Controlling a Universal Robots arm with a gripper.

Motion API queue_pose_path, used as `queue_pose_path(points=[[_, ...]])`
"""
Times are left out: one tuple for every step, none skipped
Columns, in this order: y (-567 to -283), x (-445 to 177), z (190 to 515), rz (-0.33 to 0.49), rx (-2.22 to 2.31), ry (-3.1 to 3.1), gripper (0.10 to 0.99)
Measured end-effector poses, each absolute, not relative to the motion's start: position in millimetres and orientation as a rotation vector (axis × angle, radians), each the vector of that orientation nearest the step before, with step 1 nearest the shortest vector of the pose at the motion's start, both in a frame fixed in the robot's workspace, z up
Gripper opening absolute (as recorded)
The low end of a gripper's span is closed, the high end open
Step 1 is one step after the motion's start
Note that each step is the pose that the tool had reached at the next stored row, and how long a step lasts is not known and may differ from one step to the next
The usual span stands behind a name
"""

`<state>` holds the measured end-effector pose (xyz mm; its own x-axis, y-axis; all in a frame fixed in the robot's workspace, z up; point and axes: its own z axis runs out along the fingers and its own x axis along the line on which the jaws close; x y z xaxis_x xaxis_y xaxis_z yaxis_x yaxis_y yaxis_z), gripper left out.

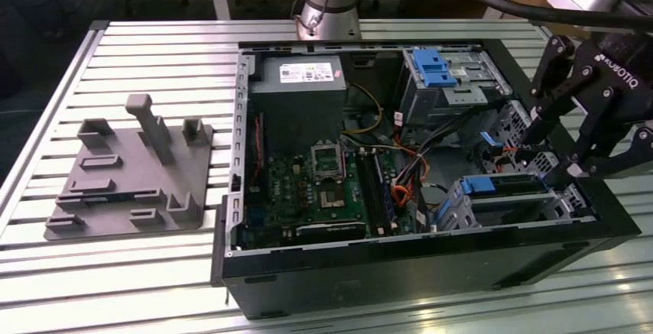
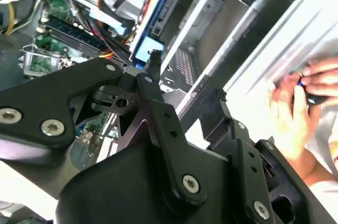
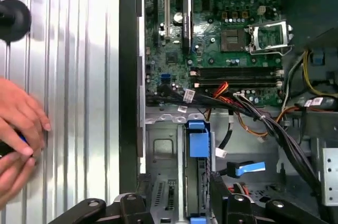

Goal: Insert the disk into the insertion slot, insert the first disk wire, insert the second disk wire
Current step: 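Insert the first disk wire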

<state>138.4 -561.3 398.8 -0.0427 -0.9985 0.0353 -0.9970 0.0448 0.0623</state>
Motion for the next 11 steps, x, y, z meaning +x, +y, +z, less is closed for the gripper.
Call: queue_pose_path(points=[[-561, 138, 399, -0.032, 2.105, -2.238, 0.557], [-561, 138, 398, -0.032, 2.085, -2.257, 0.557], [-561, 138, 398, -0.033, 2.065, -2.275, 0.557], [-561, 138, 397, -0.033, 2.046, -2.292, 0.557], [-560, 138, 396, -0.033, 2.036, -2.3, 0.557], [-558, 139, 396, -0.031, 2.034, -2.3, 0.557], [-554, 139, 395, -0.029, 2.033, -2.3, 0.557], [-549, 140, 394, -0.027, 2.032, -2.299, 0.557], [-545, 140, 394, -0.026, 2.032, -2.298, 0.557], [-540, 141, 393, -0.025, 2.032, -2.298, 0.557], [-536, 142, 393, -0.025, 2.031, -2.298, 0.557]])
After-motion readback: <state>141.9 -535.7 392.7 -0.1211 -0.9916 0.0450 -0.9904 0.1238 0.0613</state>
